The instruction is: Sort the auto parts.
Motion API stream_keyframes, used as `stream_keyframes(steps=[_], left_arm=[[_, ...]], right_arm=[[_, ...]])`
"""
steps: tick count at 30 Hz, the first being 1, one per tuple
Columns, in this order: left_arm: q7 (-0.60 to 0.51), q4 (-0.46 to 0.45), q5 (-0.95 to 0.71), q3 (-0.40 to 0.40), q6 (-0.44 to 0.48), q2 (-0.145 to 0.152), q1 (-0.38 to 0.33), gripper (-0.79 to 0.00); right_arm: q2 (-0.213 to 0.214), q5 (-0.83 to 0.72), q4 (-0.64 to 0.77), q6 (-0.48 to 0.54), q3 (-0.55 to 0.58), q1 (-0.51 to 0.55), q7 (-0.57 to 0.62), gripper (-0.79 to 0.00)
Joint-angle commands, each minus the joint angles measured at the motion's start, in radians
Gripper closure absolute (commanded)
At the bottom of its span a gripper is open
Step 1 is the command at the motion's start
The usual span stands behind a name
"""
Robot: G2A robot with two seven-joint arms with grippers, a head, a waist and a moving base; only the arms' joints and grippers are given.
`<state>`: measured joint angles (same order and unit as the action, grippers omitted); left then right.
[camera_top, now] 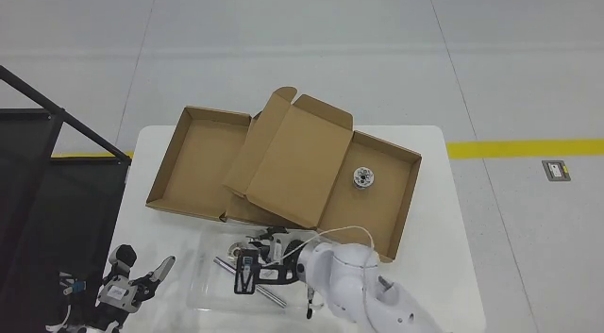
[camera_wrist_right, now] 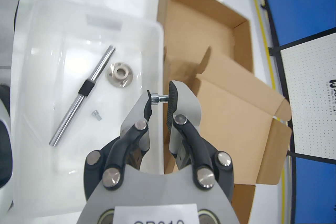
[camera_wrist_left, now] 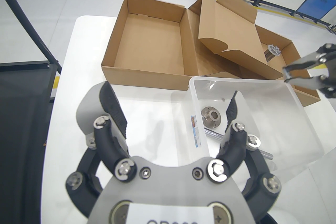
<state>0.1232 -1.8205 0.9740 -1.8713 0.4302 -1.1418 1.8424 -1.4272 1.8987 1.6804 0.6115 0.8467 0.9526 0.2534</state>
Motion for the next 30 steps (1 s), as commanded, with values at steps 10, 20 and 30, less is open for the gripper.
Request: stream_keyframes(steps=[10,20,30], left_arm=[[0.000,0.000,0.000,0.000,0.000,0.000,0.000,-0.785],[0.000,0.000,0.000,0.000,0.000,0.000,0.000,-0.785],[0.000,0.000,0.000,0.000,0.000,0.000,0.000,-0.785]], right_arm=[[0.066,-0.103,-0.120,0.086,0.217,0.032,-1.015,0.000],[0.100,-0.192,-0.287,0.061,0.115,-0.092,-1.401,0.000],[0.156,-0.085,-0.204,-0.001,0.242,0.004,-0.895,0.000]])
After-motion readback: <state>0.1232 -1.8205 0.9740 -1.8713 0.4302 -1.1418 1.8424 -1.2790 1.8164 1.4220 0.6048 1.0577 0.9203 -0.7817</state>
